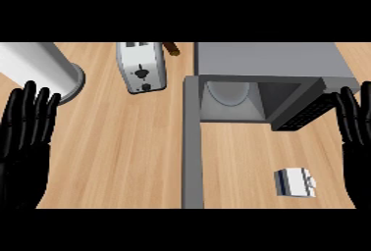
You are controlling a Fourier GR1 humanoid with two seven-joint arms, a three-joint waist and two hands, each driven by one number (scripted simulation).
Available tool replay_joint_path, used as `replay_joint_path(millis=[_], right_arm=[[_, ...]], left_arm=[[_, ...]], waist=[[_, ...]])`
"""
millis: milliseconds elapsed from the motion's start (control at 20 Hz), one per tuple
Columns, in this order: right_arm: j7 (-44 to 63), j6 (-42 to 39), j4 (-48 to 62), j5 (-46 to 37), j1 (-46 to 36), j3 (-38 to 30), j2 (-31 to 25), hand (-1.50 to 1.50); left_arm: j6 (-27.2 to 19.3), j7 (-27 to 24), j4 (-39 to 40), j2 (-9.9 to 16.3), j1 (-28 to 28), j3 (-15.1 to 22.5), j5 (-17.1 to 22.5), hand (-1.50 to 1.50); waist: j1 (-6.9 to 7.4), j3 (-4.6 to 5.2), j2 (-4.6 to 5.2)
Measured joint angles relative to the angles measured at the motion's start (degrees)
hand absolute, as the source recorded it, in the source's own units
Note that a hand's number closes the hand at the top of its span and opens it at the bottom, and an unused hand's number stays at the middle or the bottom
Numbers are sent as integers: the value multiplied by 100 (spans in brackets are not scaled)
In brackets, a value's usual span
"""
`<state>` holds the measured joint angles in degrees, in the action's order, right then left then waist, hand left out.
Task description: Pick up the milk, place it into the microwave and close the microwave
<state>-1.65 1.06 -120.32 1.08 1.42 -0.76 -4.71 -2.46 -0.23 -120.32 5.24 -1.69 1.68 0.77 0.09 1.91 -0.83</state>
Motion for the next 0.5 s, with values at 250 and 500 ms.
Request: replay_joint_path(millis=[250,500], right_arm=[[65,-394,-628,234,529,288,-67,-150],[332,-1198,-1084,1127,1199,958,-198,-150]], left_arm=[[179,-22,9,176,26,-238,167,-150],[351,327,41,188,-40,-453,796,-150]], waist=[[-33,-136,49],[-36,-177,53]])
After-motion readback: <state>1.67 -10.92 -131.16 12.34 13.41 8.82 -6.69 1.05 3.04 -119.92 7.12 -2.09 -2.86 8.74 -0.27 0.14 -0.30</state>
